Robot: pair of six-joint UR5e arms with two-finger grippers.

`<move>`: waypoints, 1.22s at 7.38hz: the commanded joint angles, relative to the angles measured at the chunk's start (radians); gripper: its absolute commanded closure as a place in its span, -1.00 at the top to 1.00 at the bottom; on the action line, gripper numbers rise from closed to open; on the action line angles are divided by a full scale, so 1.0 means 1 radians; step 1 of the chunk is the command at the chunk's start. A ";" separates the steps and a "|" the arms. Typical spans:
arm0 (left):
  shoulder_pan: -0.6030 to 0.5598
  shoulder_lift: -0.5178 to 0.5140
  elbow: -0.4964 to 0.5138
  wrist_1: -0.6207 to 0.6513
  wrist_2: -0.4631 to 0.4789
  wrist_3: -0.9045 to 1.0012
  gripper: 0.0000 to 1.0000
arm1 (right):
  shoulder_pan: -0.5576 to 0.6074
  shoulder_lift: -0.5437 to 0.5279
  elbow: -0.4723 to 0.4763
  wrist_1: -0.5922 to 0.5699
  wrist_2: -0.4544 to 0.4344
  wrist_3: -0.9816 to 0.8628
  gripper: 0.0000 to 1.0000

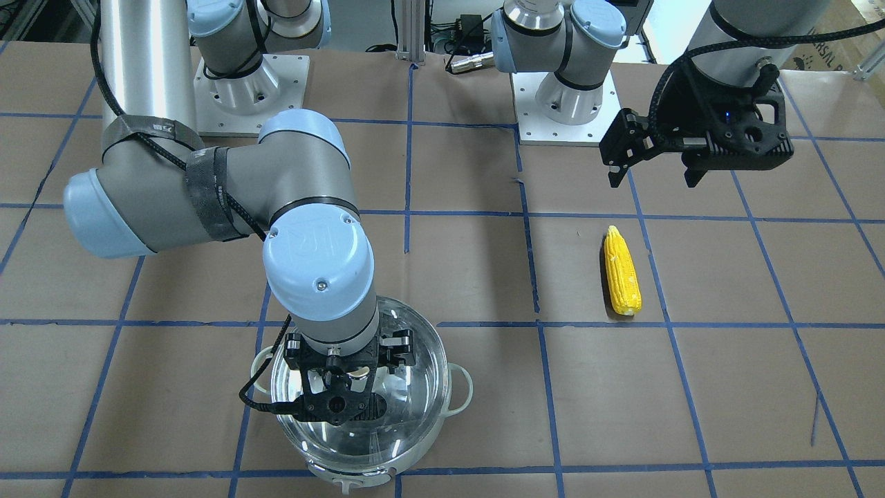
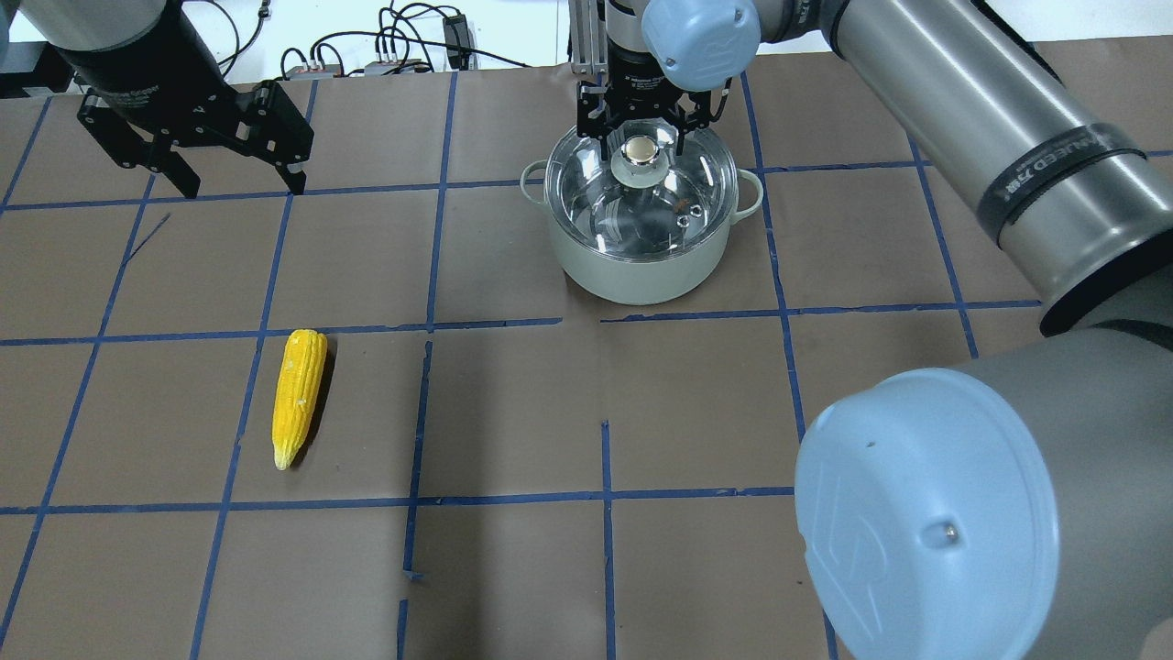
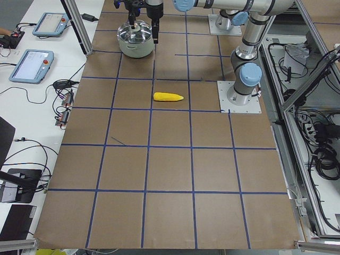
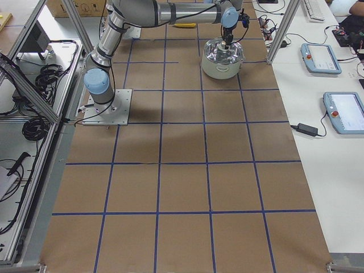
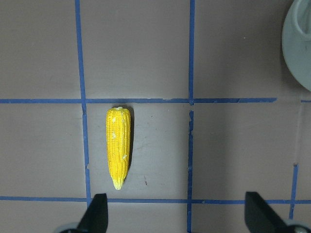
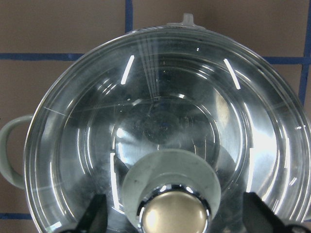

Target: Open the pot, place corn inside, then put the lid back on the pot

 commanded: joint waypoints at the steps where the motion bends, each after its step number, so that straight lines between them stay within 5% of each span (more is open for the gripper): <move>1: 0.000 0.000 0.000 0.000 -0.001 0.002 0.99 | 0.000 -0.001 0.000 0.012 0.000 0.003 0.32; 2: 0.000 0.000 0.000 0.000 -0.001 0.002 0.99 | 0.001 -0.002 0.000 0.017 0.001 0.006 -0.03; 4: 0.000 0.000 0.000 0.000 -0.001 0.002 0.99 | 0.001 -0.004 -0.010 0.046 0.001 0.003 -0.34; 9: 0.002 0.001 0.005 0.000 -0.002 0.005 0.99 | -0.032 -0.137 0.007 0.161 0.001 -0.052 -0.39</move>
